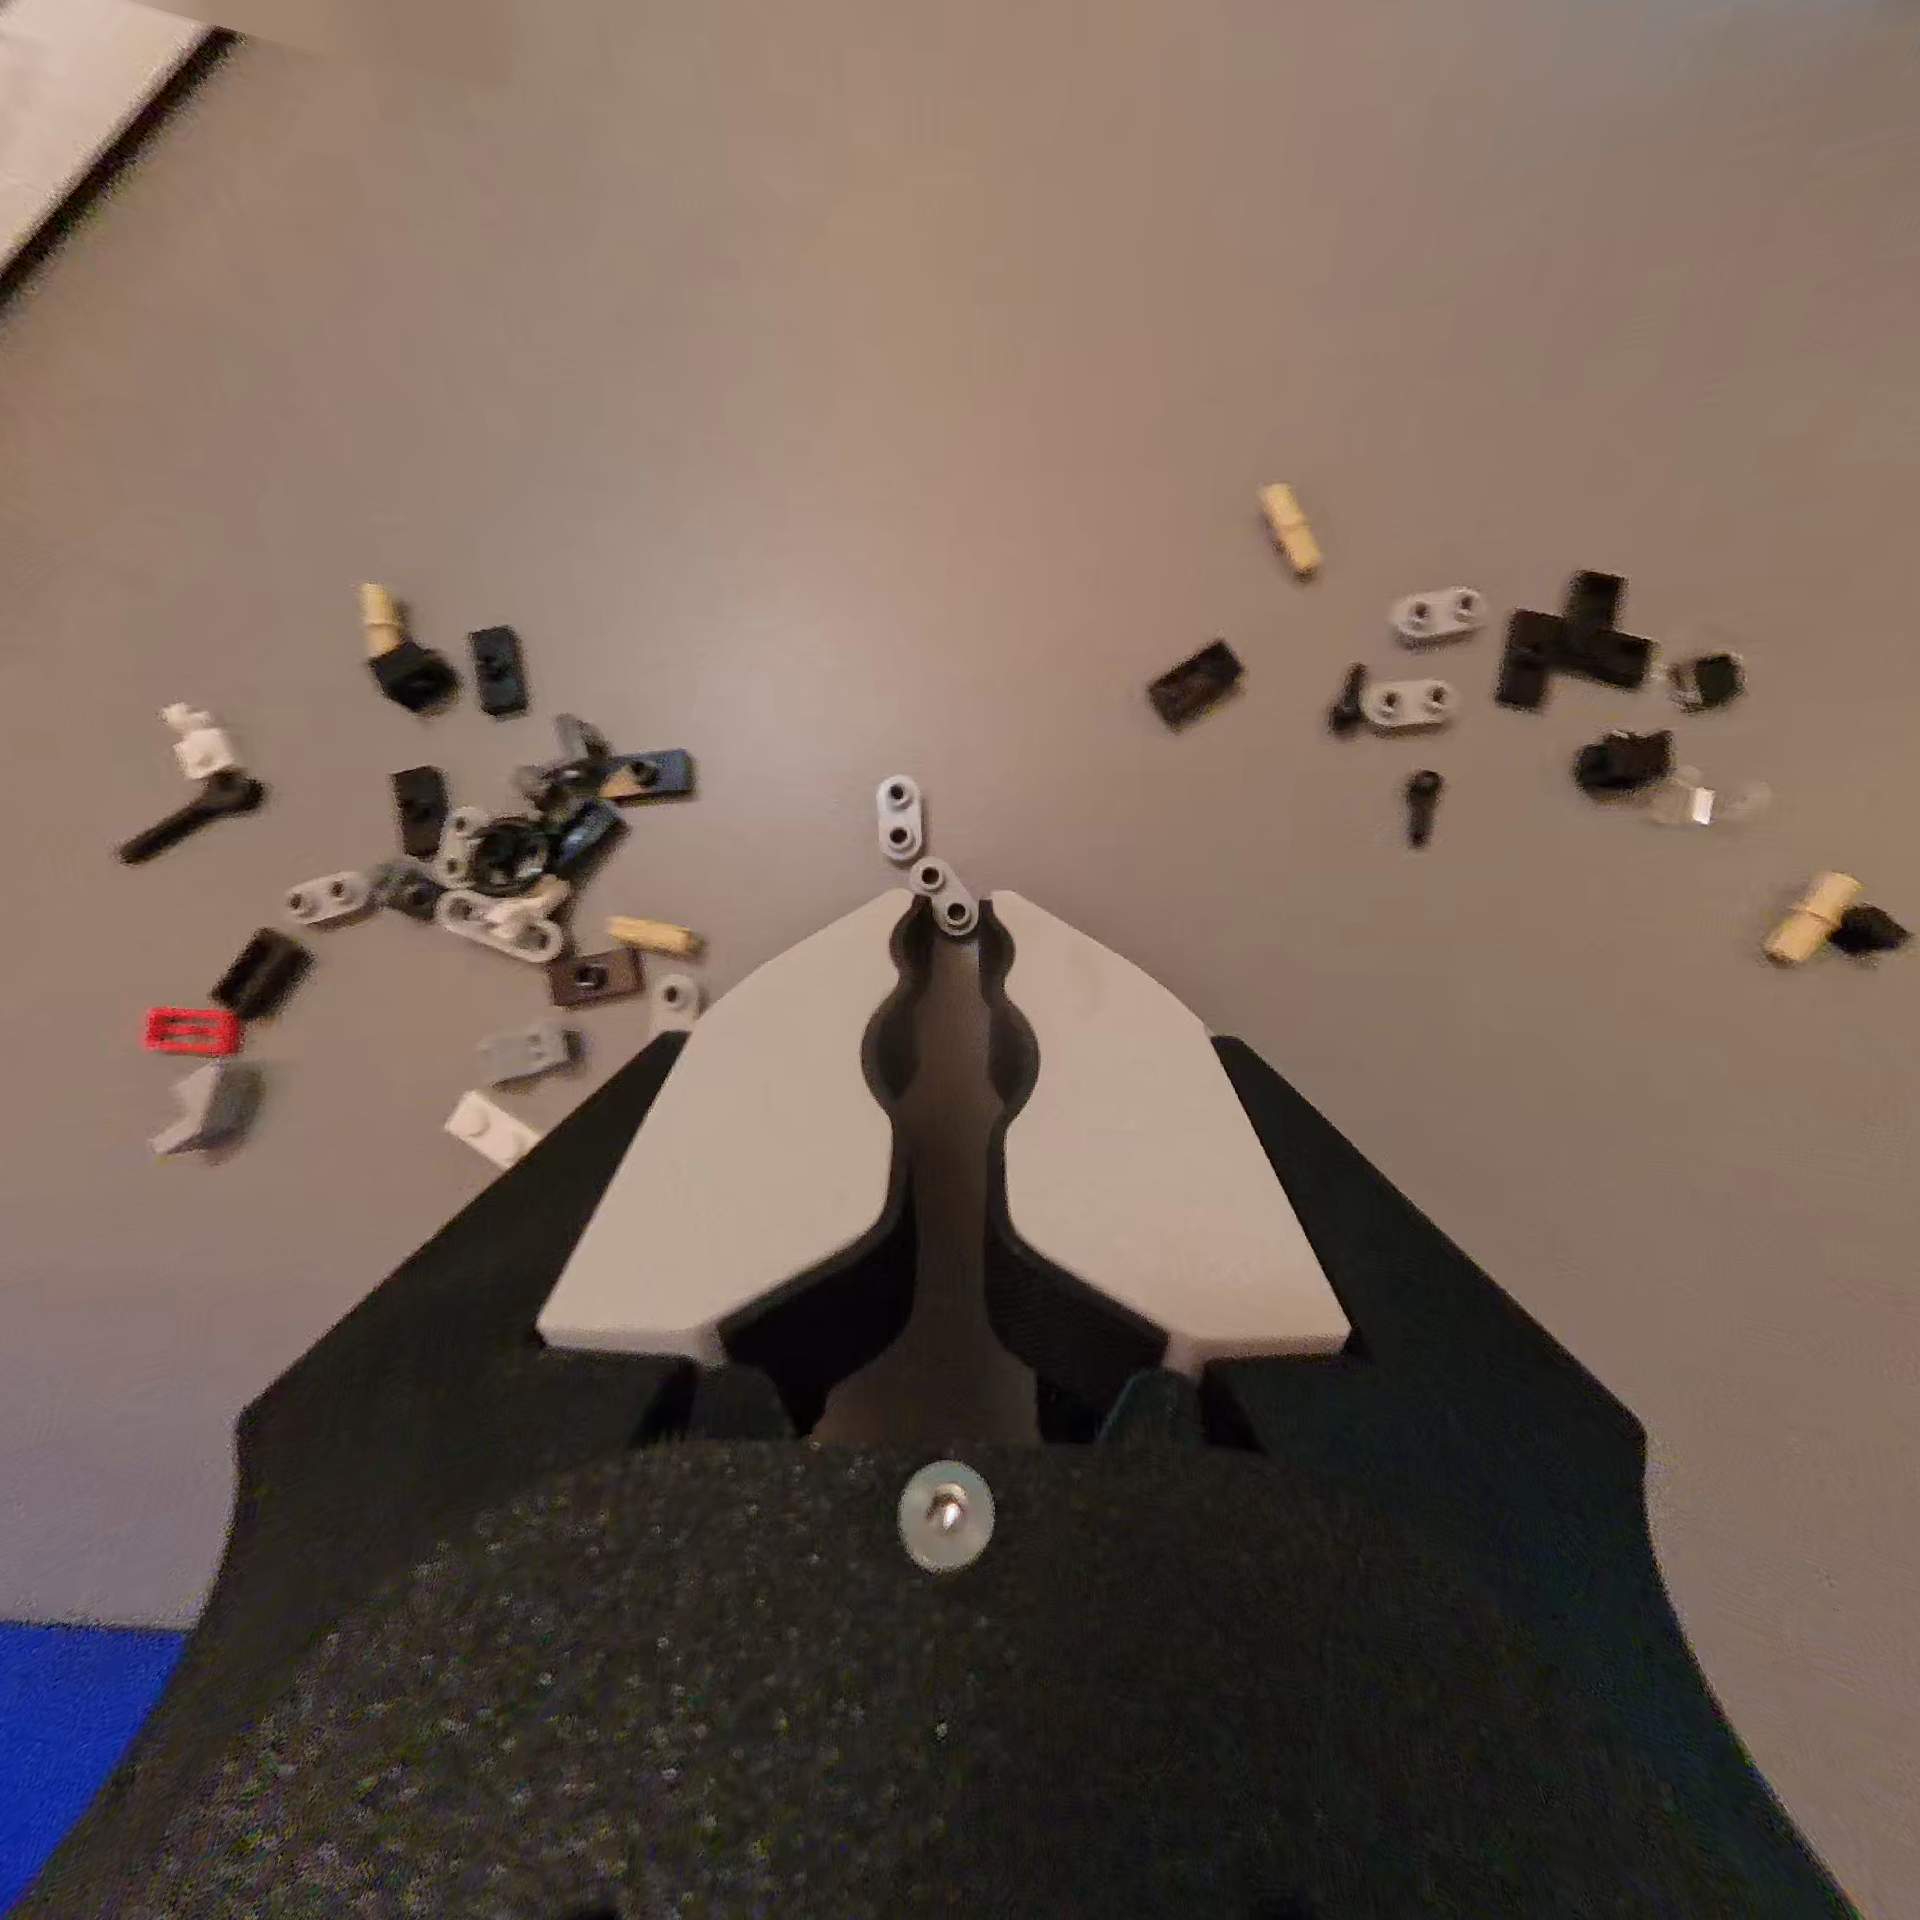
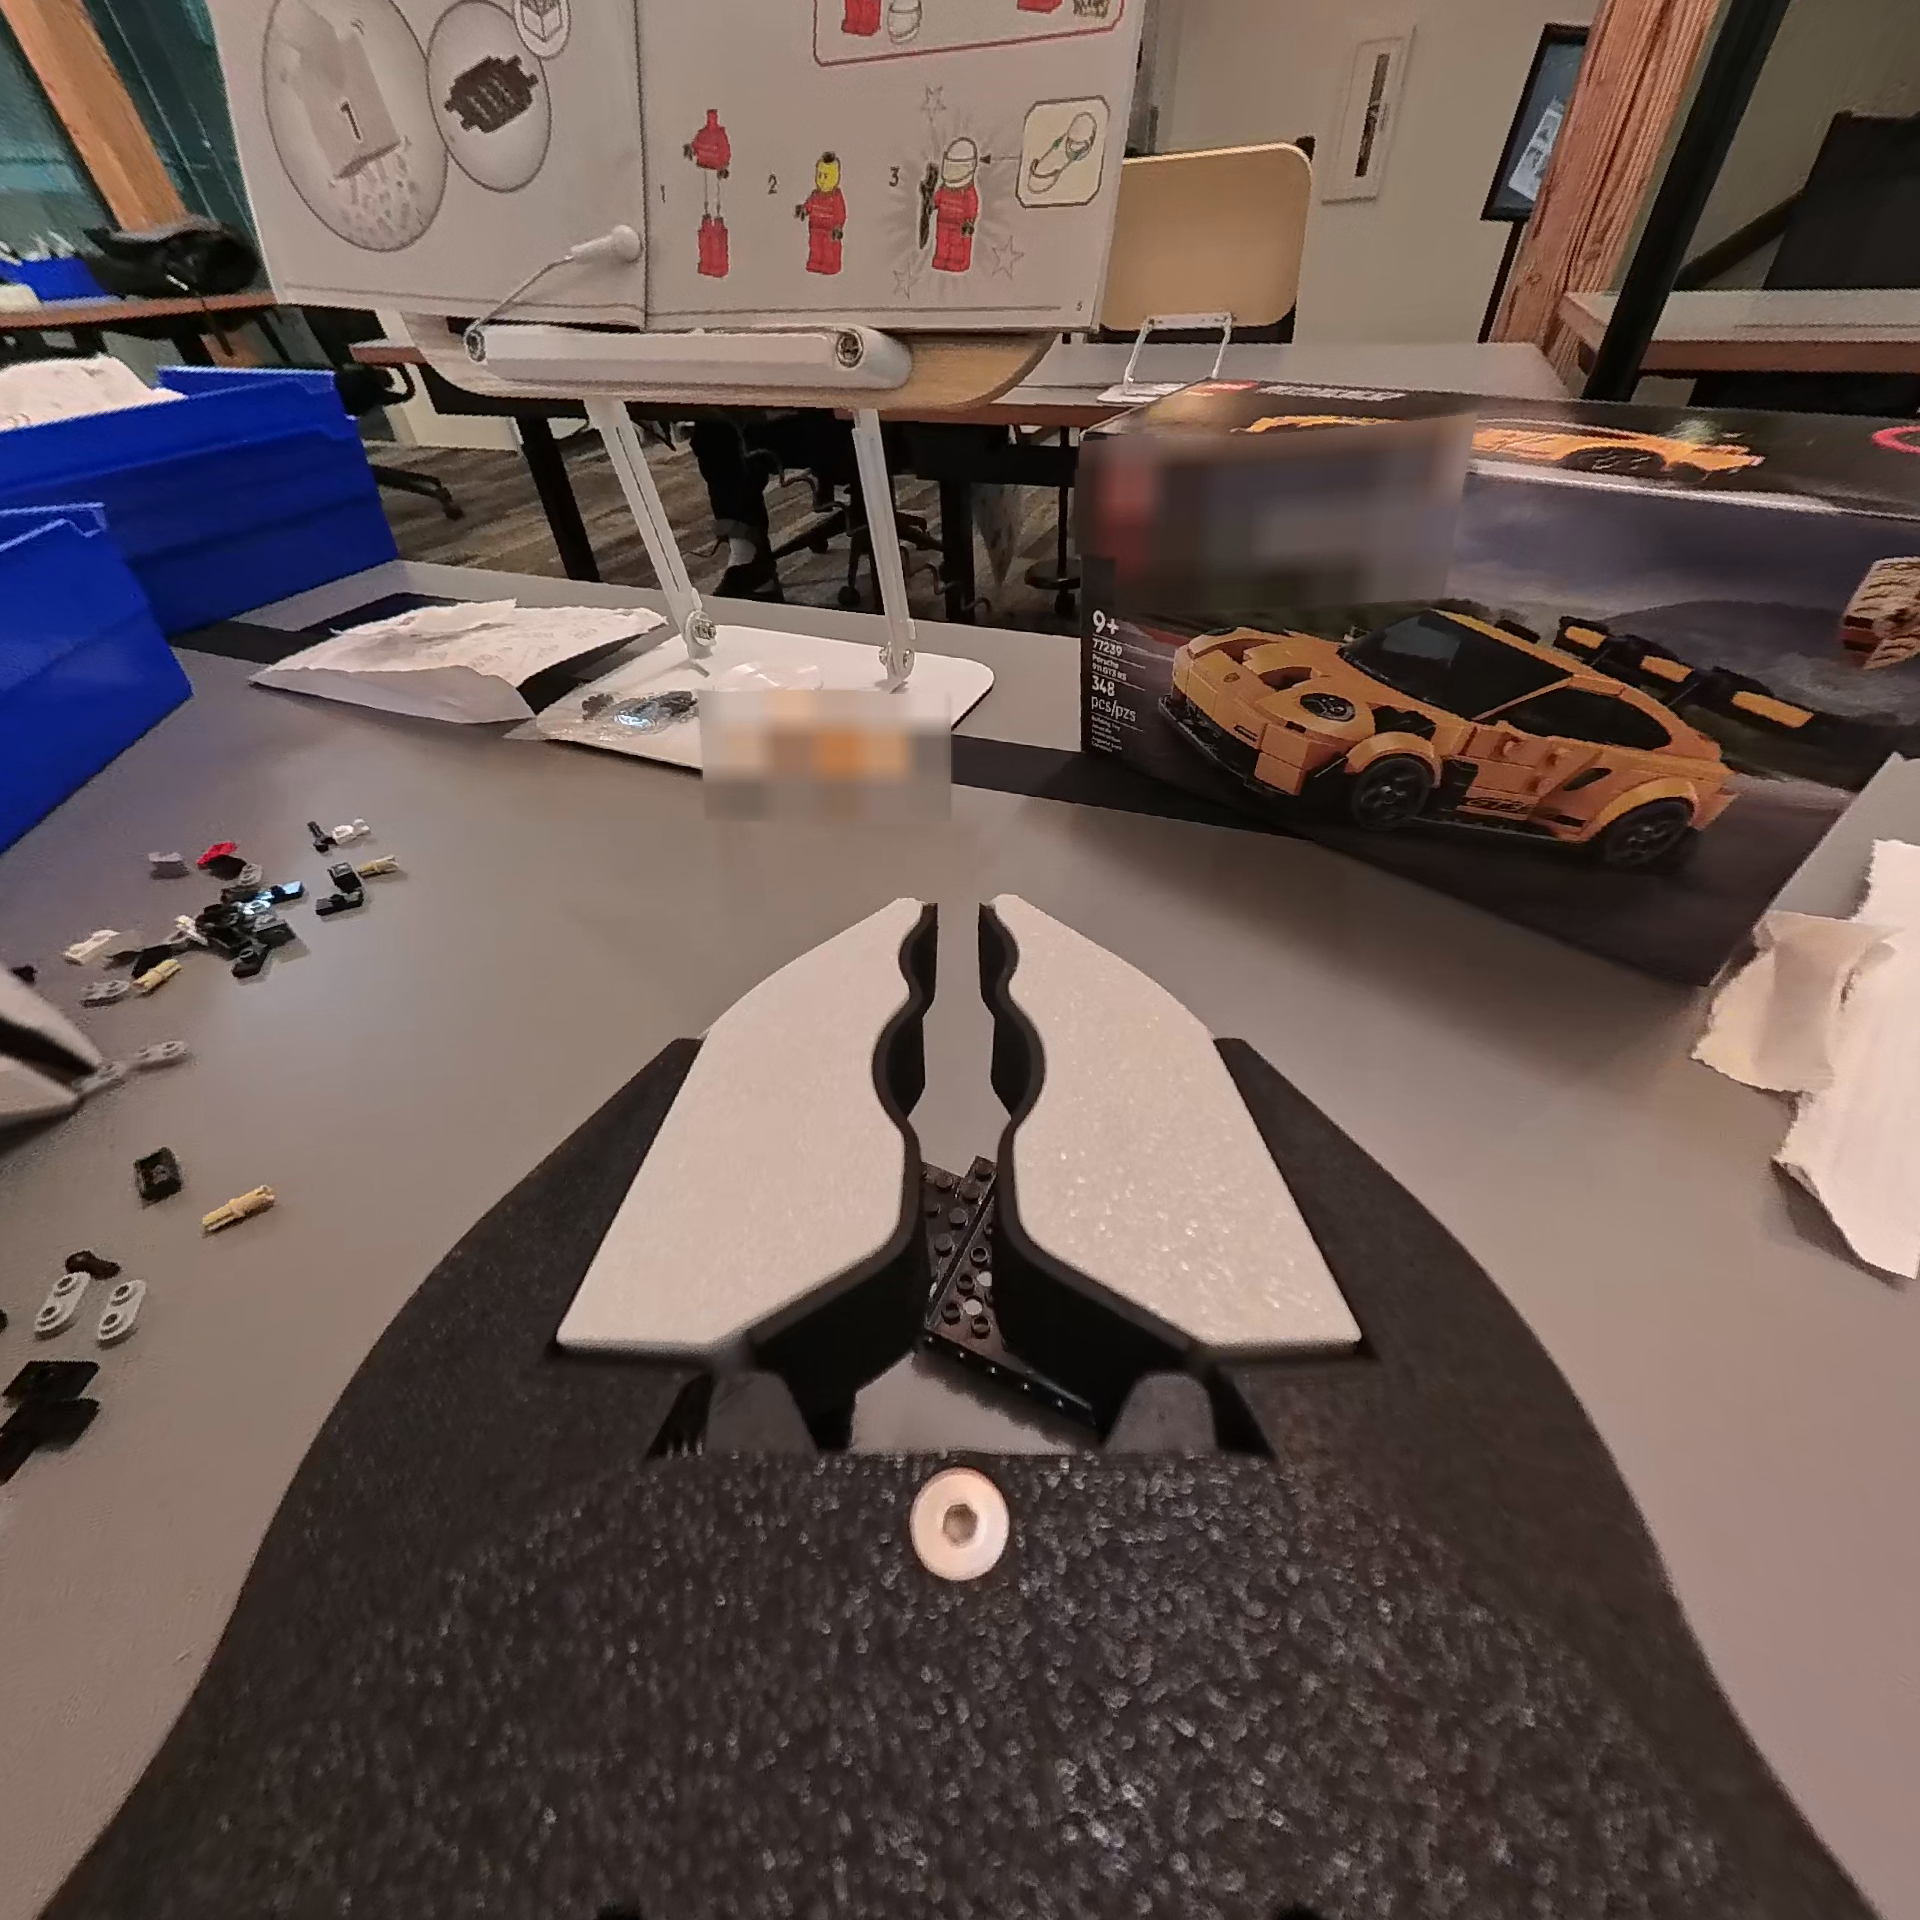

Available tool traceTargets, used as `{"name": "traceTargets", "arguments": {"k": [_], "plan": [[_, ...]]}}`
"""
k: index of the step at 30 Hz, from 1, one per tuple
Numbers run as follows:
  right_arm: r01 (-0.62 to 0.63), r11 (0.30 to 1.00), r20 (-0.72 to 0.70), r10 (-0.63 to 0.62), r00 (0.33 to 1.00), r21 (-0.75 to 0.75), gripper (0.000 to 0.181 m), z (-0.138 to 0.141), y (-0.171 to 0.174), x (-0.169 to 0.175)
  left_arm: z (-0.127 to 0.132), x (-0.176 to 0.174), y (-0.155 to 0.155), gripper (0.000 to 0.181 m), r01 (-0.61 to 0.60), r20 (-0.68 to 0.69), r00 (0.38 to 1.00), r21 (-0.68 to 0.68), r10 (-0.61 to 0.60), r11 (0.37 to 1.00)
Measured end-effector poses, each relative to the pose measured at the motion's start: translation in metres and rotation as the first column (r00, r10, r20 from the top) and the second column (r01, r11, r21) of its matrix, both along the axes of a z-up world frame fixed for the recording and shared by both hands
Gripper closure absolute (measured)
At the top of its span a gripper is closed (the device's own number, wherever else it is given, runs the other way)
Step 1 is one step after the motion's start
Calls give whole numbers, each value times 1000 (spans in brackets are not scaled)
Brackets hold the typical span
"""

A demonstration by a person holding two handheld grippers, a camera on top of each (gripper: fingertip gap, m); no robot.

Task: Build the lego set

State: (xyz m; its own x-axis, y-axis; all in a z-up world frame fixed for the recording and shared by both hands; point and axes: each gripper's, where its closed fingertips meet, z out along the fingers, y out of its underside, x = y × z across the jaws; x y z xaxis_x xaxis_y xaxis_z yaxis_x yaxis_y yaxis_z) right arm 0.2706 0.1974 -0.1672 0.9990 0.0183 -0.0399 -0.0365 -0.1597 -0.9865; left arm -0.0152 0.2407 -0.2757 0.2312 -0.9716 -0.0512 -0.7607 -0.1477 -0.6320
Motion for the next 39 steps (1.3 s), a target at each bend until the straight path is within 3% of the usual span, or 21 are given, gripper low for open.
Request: {"name": "traceTargets", "arguments": {"k": [6,8,10,13,16,20,23,26,28,31,34,39], "plan": [[2,1000,-1,-2,1000,1,174,0,0,1,0,-6,44,173,-131,-16,991,99,133,986],[3,1000,-4,-3,1000,3,174,1,-1,2,3,-10,55,160,-172,-12,984,135,175,976],[2,1000,-3,-2,1000,3,174,1,0,2,11,-3,46,153,-142,43,989,113,138,983],[-1,1000,-4,1,1000,3,174,1,0,1,14,11,24,157,-56,81,995,60,51,997],[-1,1000,-3,1,1000,4,174,1,-1,1,4,18,20,159,-26,48,999,50,24,998],[6,1000,-7,-6,1000,9,174,2,-1,4,1,16,33,176,-76,26,997,61,74,995],[7,1000,-9,-7,1000,8,174,2,-1,4,6,3,63,176,-209,0,977,179,212,962],[6,1000,-7,-6,1000,9,174,2,-1,4,21,4,69,143,-245,54,969,228,239,942],[4,1000,-9,-4,1000,8,174,2,-1,4,24,12,56,138,-189,54,982,224,182,956],[4,1000,-7,-4,1000,6,174,2,-1,4,22,35,6,153,-2,92,996,86,-6,996],[6,1000,-9,-6,1000,7,174,2,-1,4,17,46,-30,153,125,94,988,-12,-123,992],[1,1000,-5,-1,1000,7,174,2,-1,3,1,51,-37,157,195,41,980,-33,-193,980]]}}
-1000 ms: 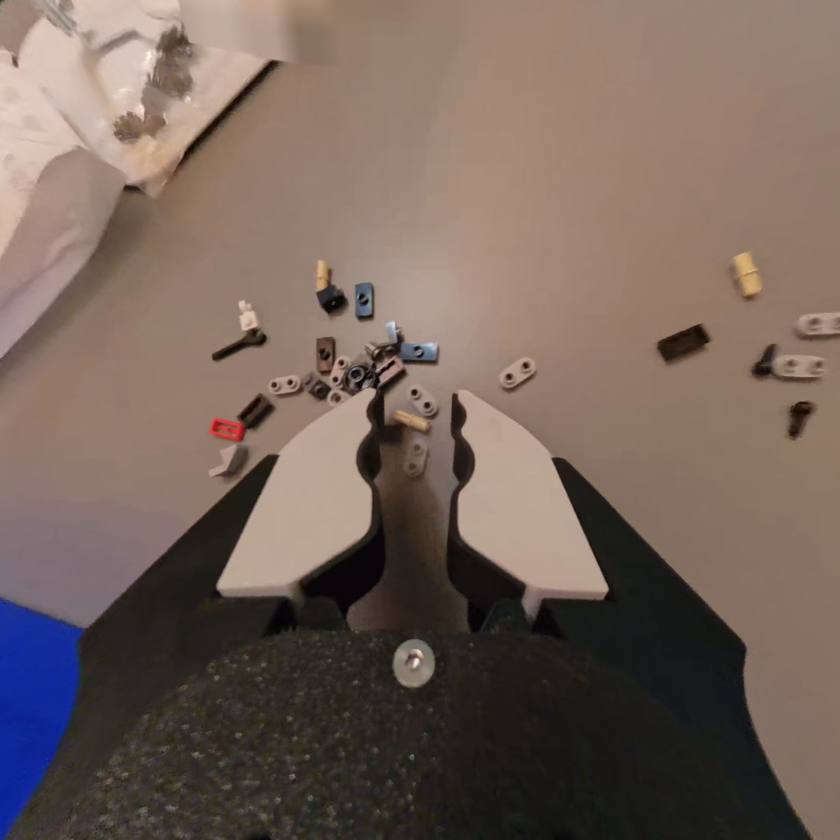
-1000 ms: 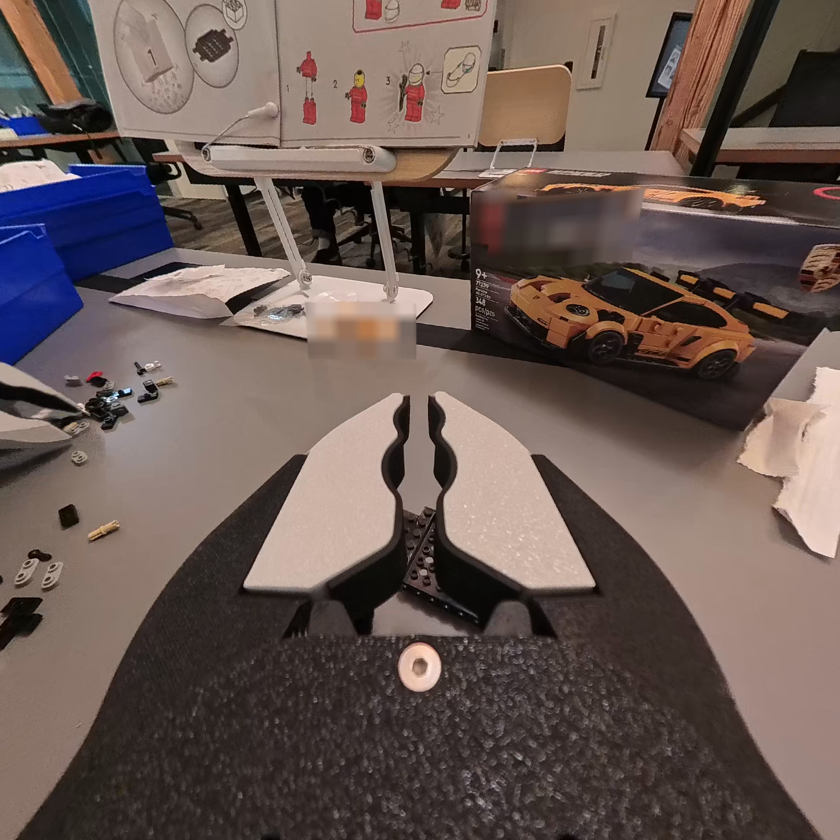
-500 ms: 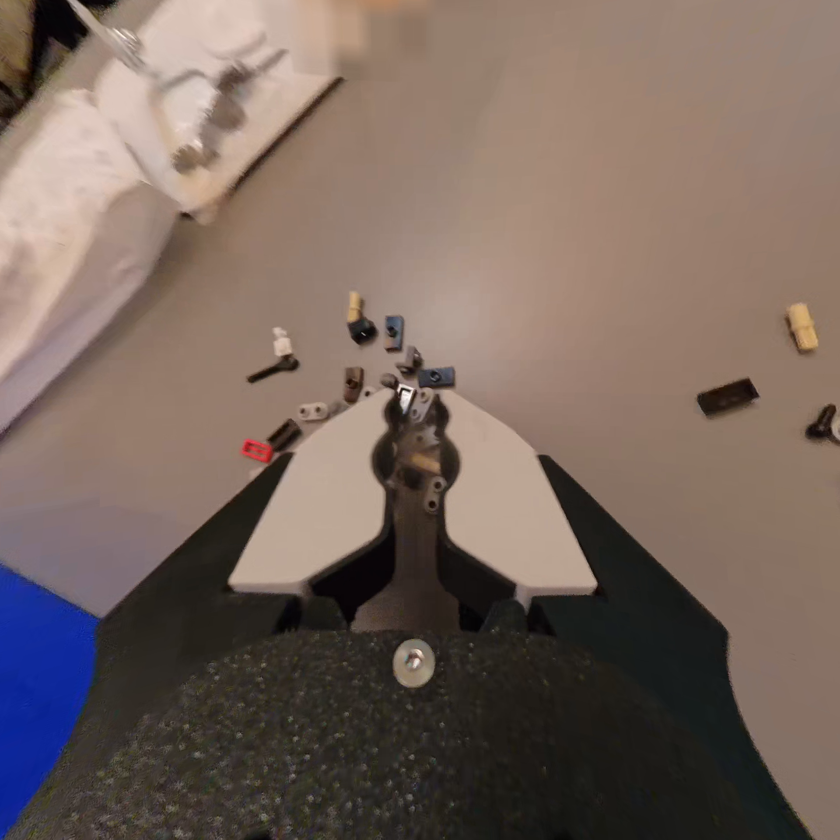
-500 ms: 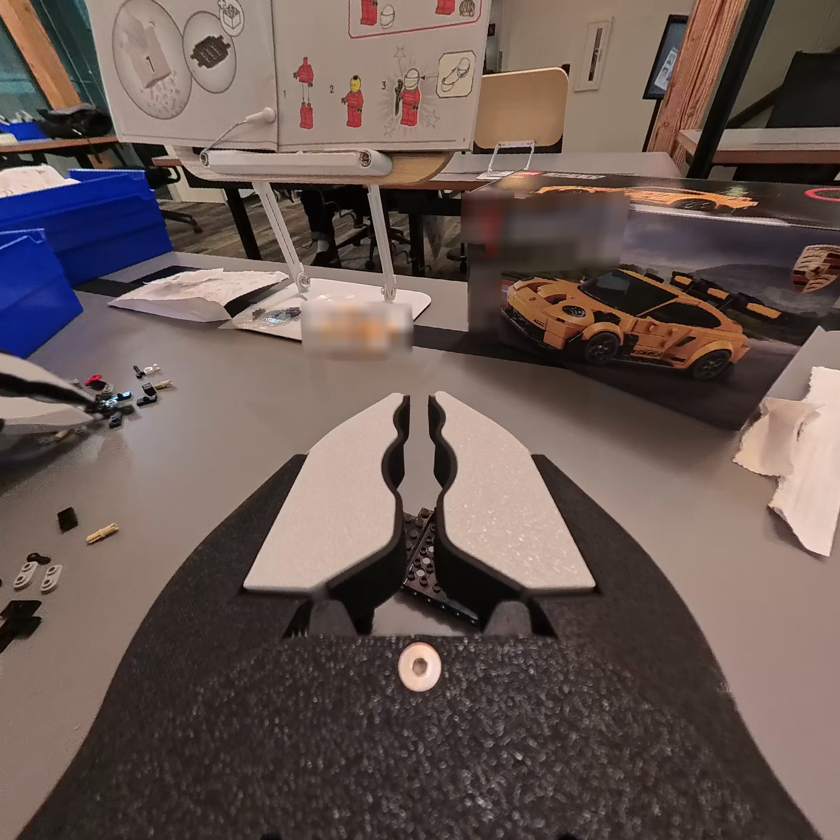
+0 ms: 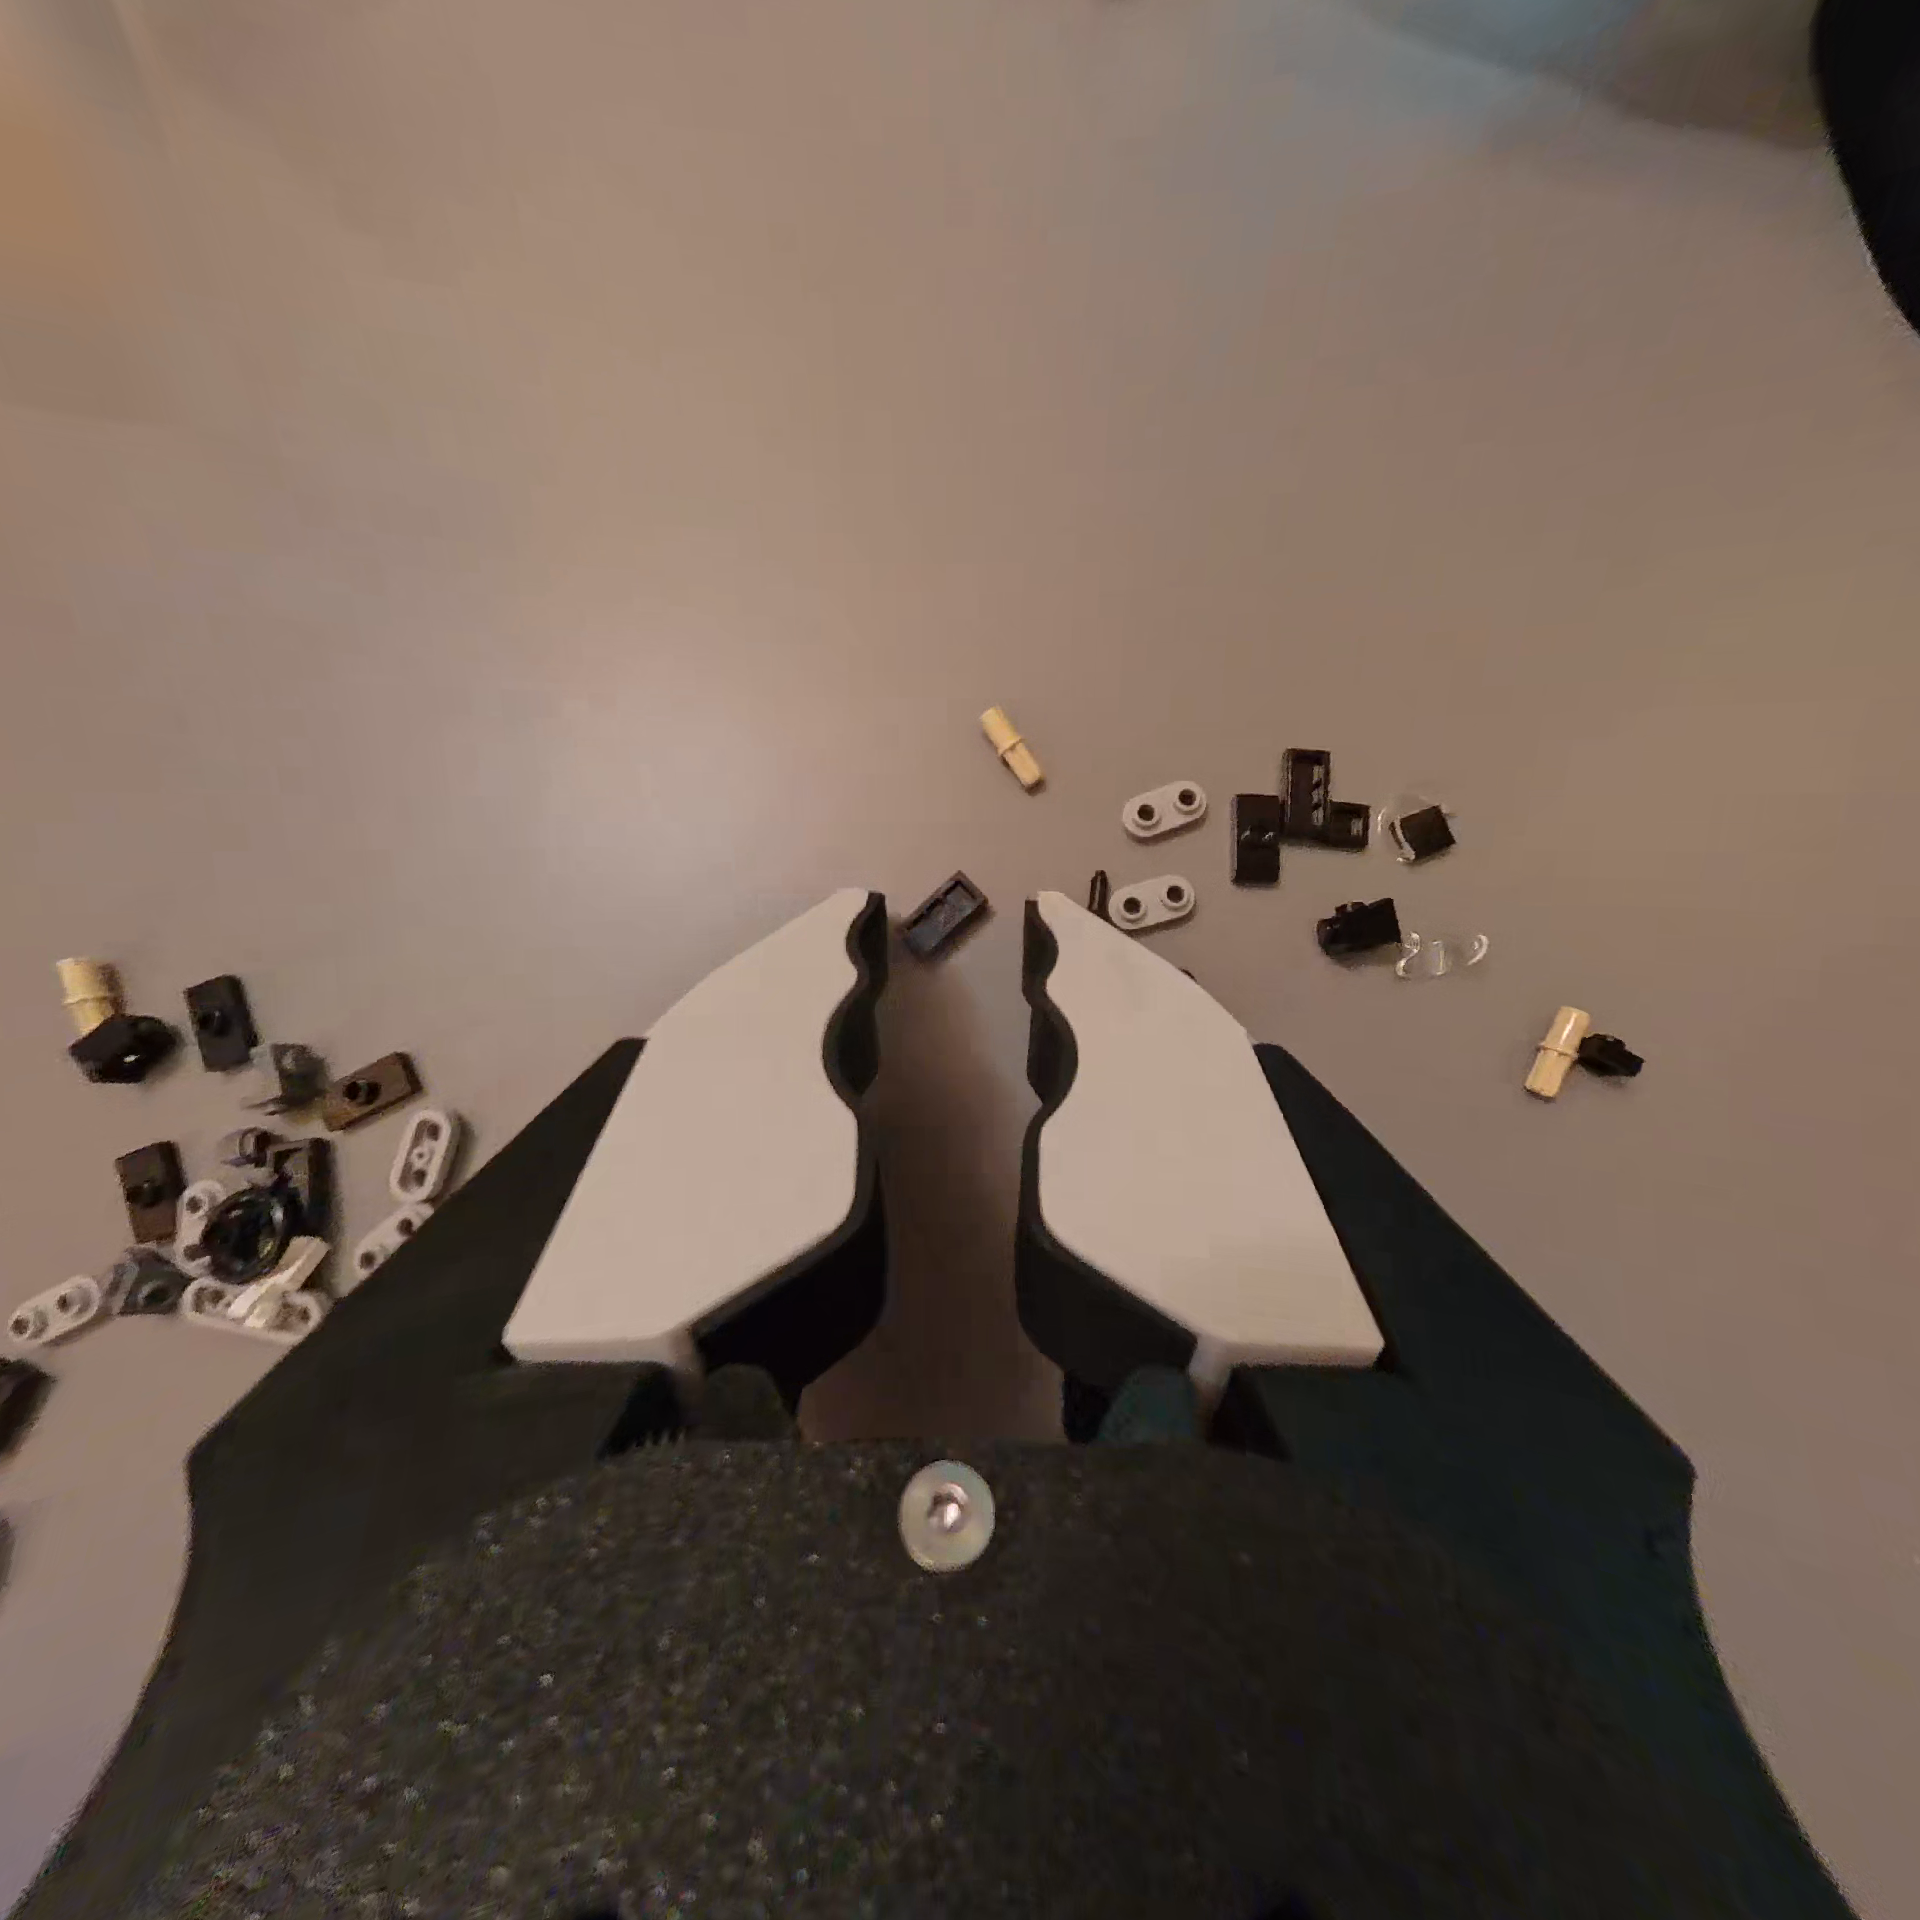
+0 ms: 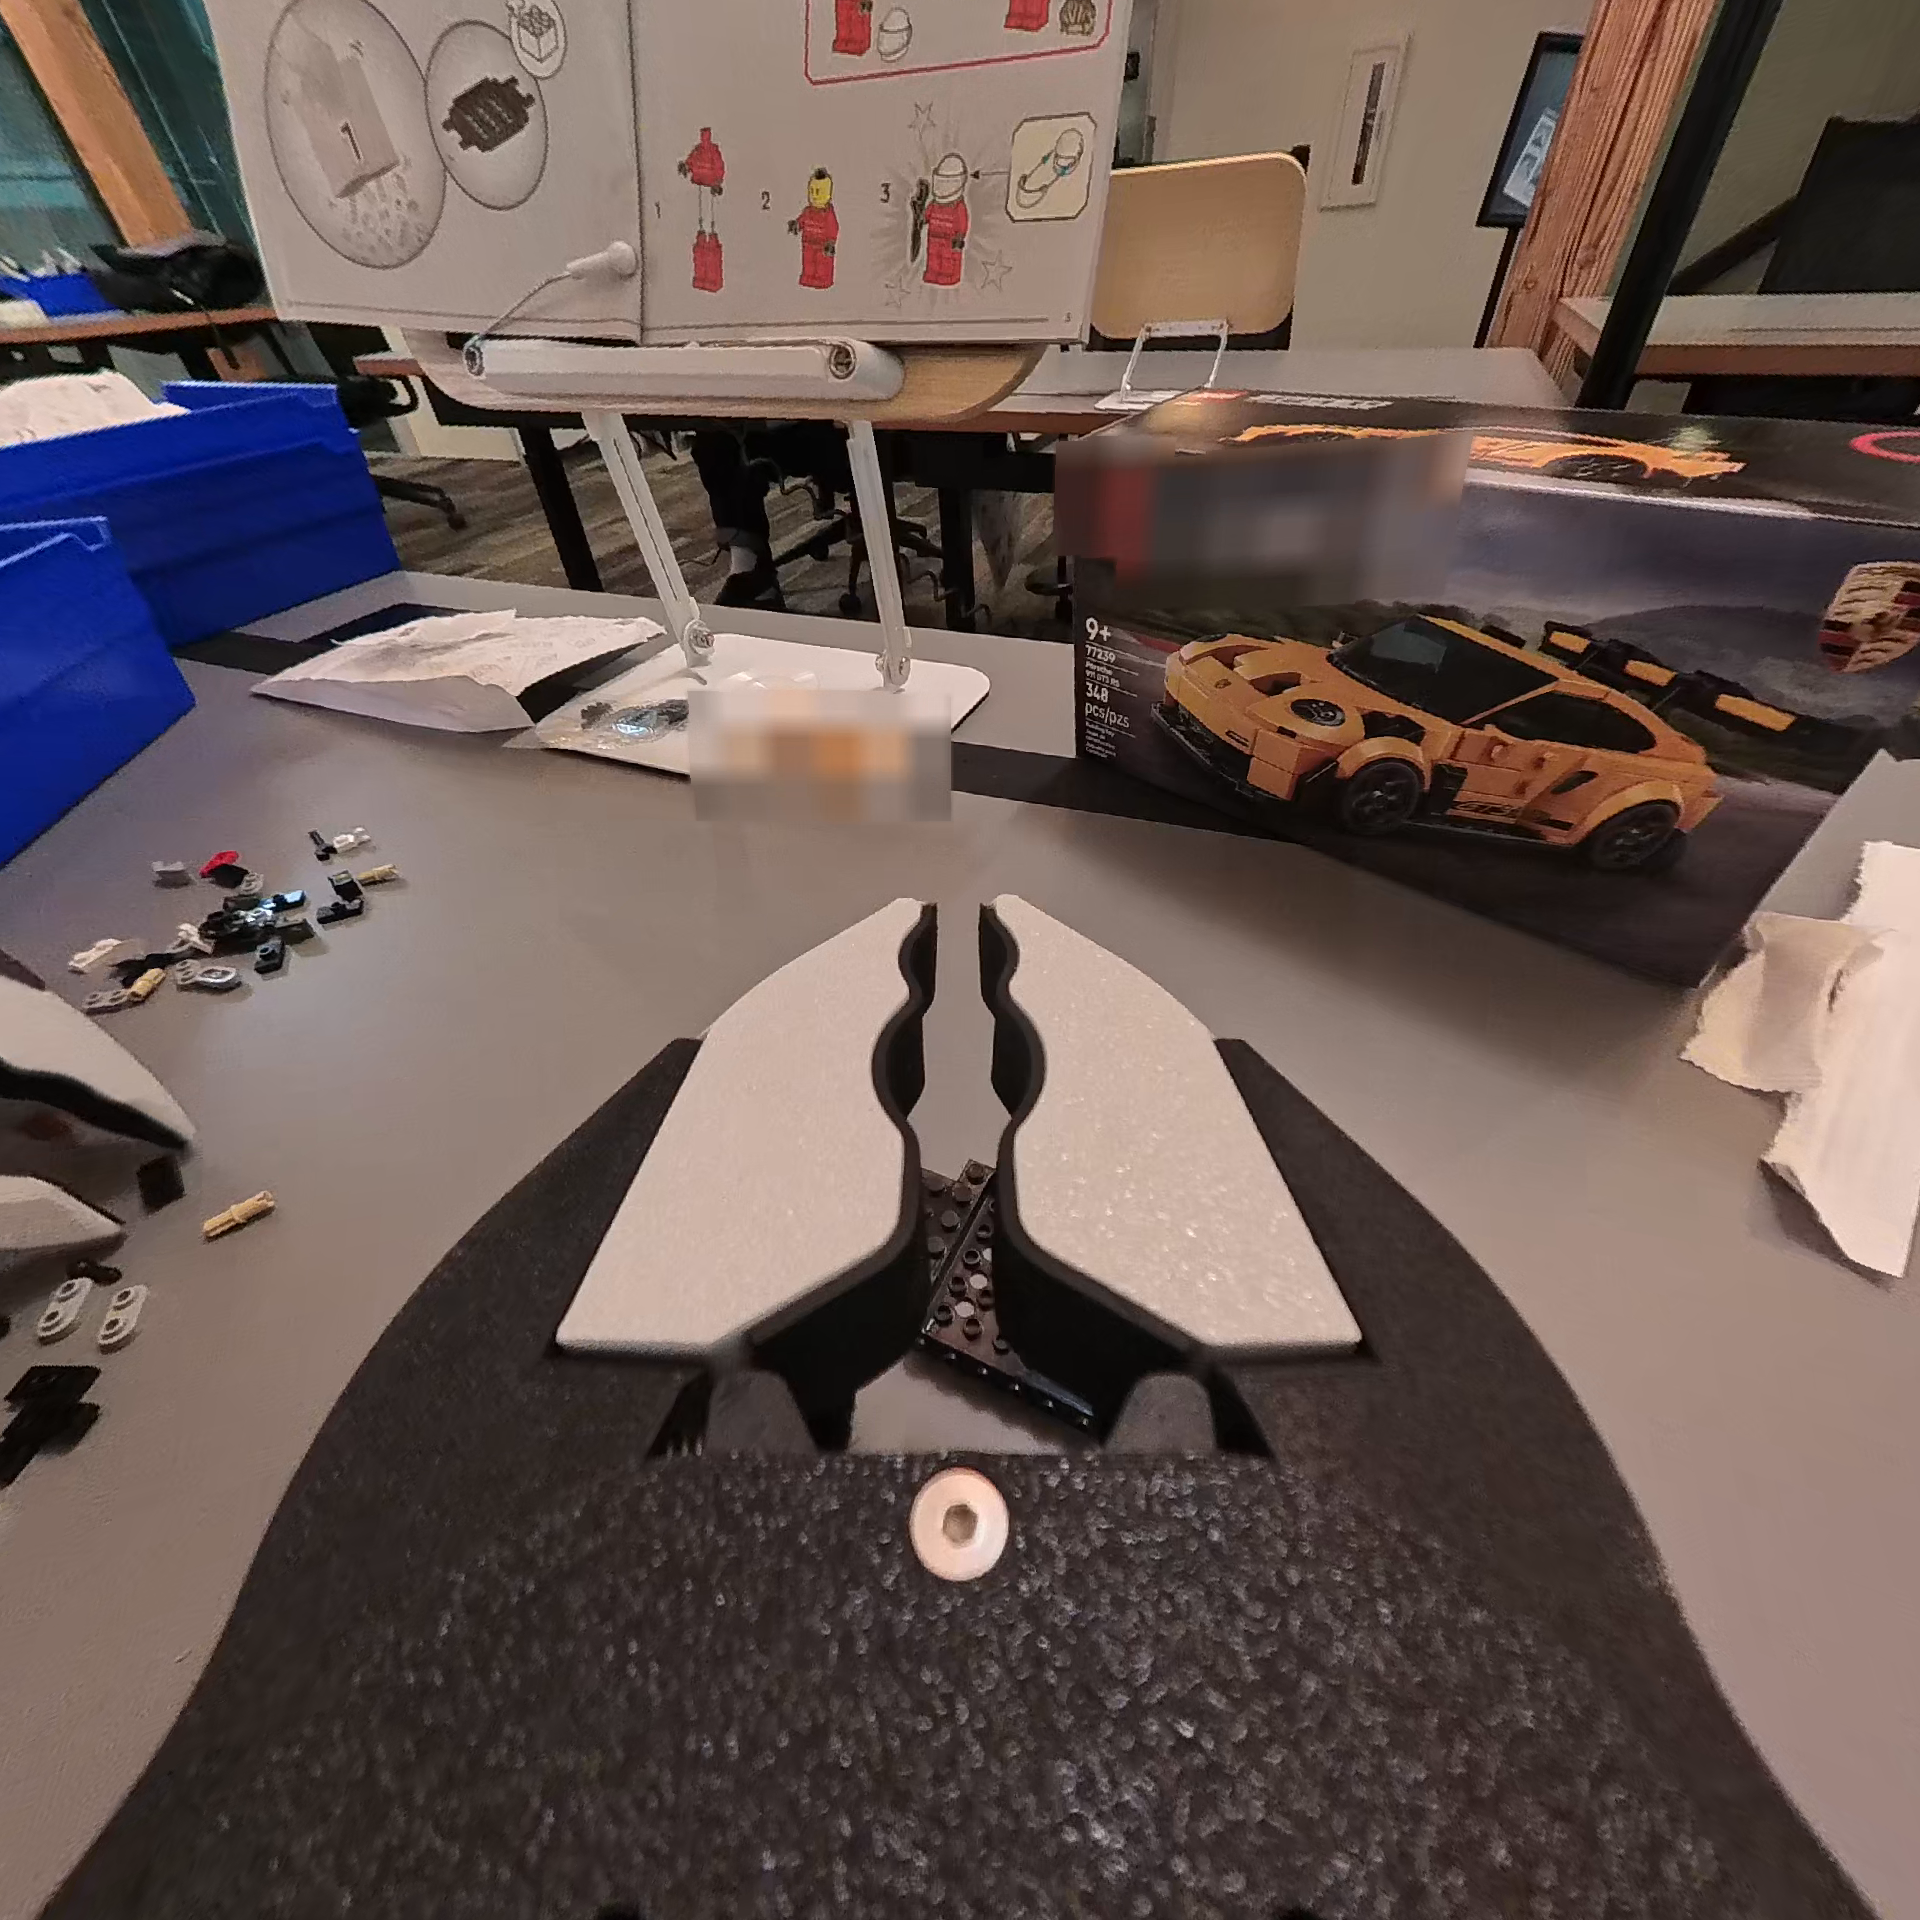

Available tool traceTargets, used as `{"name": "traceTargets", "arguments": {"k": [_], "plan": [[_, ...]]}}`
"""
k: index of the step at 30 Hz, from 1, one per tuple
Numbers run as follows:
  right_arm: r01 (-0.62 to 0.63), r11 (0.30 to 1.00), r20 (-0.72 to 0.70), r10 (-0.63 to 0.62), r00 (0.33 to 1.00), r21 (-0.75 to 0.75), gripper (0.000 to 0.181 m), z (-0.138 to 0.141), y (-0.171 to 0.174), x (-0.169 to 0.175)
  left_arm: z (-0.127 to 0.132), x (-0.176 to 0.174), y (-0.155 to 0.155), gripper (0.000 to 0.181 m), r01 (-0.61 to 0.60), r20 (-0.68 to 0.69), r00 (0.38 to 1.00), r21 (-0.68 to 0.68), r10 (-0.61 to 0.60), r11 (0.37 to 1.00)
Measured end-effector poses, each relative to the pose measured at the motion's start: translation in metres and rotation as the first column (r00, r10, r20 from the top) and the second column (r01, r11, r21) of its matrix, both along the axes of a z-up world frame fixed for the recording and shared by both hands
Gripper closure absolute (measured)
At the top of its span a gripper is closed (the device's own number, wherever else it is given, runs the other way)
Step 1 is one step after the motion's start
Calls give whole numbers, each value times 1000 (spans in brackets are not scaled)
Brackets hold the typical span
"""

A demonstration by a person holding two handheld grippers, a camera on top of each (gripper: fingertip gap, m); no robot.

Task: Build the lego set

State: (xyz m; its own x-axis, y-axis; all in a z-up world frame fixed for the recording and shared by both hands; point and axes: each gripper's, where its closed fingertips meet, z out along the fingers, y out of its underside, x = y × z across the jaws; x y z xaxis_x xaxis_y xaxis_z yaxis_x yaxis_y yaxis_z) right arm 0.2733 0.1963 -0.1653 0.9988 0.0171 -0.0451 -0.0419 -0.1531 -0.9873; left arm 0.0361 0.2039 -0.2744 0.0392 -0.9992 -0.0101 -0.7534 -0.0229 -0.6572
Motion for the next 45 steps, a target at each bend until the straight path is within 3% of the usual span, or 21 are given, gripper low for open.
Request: {"name": "traceTargets", "arguments": {"k": [2,5,9,12,14,18,21,26,33,38,45], "plan": [[1,1000,-1,-1,1000,1,174,0,0,1,-2,1,1,170,-3,-4,1000,-31,3,1000],[6,1000,-3,-6,1000,3,174,1,-1,2,0,-6,21,173,-75,-25,997,45,76,996],[1,1000,-4,-1,1000,4,174,1,0,1,9,-38,80,172,-323,-14,943,214,333,922],[-6,1000,-2,6,1000,2,174,1,0,-1,17,-49,91,129,-378,-3,921,247,391,892],[-7,1000,-1,7,1000,3,174,1,0,-2,20,-43,78,122,-342,15,938,216,347,915],[-4,1000,-2,4,1000,7,174,2,-1,-1,23,-17,15,138,-149,73,986,11,148,989],[-9,1000,-3,9,1000,6,174,2,0,-2,18,-4,-25,136,-33,82,996,-92,40,995],[-15,1000,1,15,1000,6,174,2,-1,-4,8,2,-55,129,77,28,997,-126,-74,989],[-18,1000,0,18,1000,9,174,3,-1,-5,3,9,-44,144,53,4,999,-49,-53,997],[-12,1000,-4,12,1000,13,174,5,-2,-3,3,8,-24,165,-1,10,1000,12,1,1000],[-9,1000,-4,9,1000,13,174,4,-2,-2,2,-13,34,177,-172,10,985,134,173,976]]}}
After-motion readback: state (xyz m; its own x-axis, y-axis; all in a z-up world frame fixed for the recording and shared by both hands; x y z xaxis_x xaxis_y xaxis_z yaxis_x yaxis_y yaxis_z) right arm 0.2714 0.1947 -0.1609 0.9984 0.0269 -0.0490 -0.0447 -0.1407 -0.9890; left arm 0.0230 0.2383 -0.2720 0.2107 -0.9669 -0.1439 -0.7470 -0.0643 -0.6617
